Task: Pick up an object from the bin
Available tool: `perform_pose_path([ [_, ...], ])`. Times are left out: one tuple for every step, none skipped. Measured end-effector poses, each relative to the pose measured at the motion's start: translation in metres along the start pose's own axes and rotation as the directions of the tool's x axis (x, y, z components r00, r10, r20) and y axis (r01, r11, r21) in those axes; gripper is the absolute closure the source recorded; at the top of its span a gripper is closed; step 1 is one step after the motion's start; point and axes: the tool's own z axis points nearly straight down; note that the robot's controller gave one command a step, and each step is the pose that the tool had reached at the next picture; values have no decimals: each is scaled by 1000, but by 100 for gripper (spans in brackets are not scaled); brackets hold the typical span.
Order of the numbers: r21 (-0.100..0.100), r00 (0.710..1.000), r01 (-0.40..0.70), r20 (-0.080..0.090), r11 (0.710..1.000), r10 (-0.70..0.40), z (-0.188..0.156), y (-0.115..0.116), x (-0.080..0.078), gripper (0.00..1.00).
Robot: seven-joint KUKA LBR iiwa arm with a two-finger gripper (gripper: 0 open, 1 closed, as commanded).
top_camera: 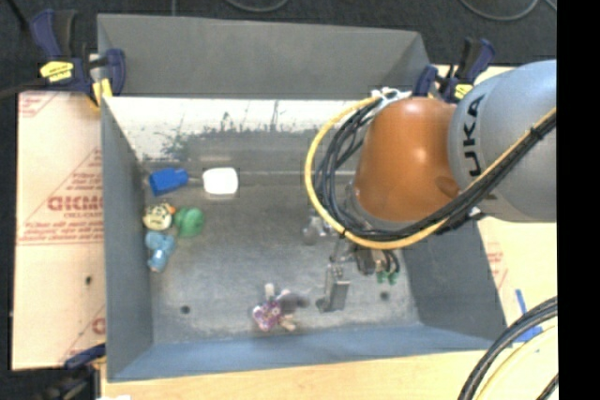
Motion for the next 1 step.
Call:
perform_pose_path([
  [0, 1000, -1, 8, 1000, 1, -4, 0, -2, 0],
])
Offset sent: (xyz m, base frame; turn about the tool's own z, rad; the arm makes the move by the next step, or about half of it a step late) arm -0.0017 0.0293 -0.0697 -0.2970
